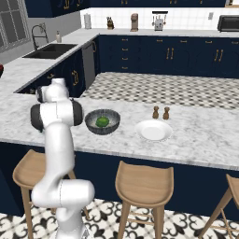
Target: Pick the chicken drumstick and broccoli from their plates and place them in the bowl. Then put the bowl in the fridge.
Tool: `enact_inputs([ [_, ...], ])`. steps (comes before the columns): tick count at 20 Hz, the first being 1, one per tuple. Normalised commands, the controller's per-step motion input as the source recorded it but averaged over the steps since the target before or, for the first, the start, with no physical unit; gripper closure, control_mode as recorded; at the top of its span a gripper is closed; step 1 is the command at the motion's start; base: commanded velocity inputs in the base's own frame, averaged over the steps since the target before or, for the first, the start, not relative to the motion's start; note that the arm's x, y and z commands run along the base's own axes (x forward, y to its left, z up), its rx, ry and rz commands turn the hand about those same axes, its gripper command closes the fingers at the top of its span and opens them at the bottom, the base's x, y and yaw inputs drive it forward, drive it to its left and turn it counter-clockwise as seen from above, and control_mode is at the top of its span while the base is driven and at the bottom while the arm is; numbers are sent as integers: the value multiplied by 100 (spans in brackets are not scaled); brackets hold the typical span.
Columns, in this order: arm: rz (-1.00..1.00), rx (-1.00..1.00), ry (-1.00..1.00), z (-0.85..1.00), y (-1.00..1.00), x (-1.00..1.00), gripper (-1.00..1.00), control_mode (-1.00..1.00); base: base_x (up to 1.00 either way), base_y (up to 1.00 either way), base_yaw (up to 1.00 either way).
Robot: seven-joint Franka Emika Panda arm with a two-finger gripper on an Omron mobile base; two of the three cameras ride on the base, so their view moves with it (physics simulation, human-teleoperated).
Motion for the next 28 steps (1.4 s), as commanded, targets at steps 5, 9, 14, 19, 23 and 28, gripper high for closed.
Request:
enact_inputs([
  [5,0,2,-5,64,-100,-21,100,-100,0,0,0],
  [9,0,5,-16,59,-100,-54,100,-100,0,0,0],
  [14,0,2,-24,40,-100,-45,100,-100,0,0,0],
  [19,-7,0,-5,0,-100,31,100,-100,0,0,0],
  [23,-5,0,11,0,-86,90,100,-100,0,0,0],
  [28,-2,-1,9,-4,-18,91,100,-100,0,0,0],
])
